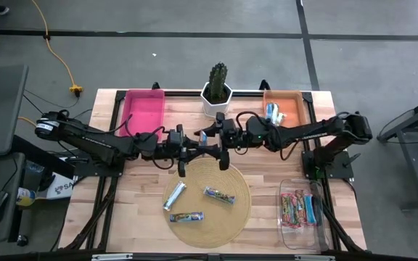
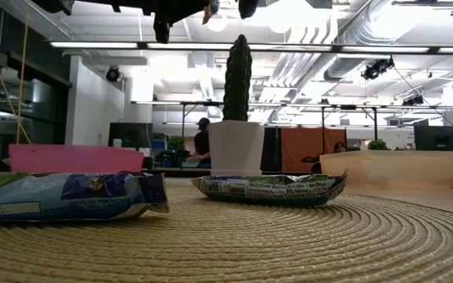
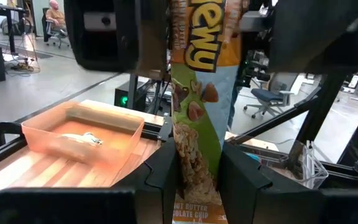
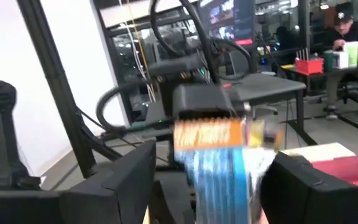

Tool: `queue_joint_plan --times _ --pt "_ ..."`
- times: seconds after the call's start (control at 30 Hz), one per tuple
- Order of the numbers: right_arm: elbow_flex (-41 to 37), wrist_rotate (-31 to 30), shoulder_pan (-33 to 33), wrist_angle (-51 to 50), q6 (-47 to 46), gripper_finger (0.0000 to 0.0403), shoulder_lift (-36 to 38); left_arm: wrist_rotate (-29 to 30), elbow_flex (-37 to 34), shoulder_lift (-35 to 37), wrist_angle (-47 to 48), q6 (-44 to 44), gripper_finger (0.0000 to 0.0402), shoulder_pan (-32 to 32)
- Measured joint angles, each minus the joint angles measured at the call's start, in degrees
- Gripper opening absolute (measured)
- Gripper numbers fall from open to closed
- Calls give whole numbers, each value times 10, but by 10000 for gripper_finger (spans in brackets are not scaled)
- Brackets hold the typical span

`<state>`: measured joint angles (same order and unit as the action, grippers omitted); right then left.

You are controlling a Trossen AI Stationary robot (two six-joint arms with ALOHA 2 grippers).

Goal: Pick and place Granola Bars by type
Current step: Put the yellow granola bar into the orange bin

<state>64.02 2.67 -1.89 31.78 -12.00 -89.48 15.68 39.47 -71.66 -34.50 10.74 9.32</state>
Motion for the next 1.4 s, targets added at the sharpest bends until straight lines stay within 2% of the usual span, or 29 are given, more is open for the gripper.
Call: queue_joint_plan --times 0.2,0.4,1.1,1.4 --pt "14 8 0 -49 4 230 -3 0 0 0 2 0 94 0" --pt "15 8 0 -95 5 209 -3 0 0 0 2 0 94 0" --pt "15 5 0 -93 5 90 -3 -10 0 0 3 2 94 1" --pt "15 6 0 -96 7 74 1 -12 0 0 4 2 94 1"
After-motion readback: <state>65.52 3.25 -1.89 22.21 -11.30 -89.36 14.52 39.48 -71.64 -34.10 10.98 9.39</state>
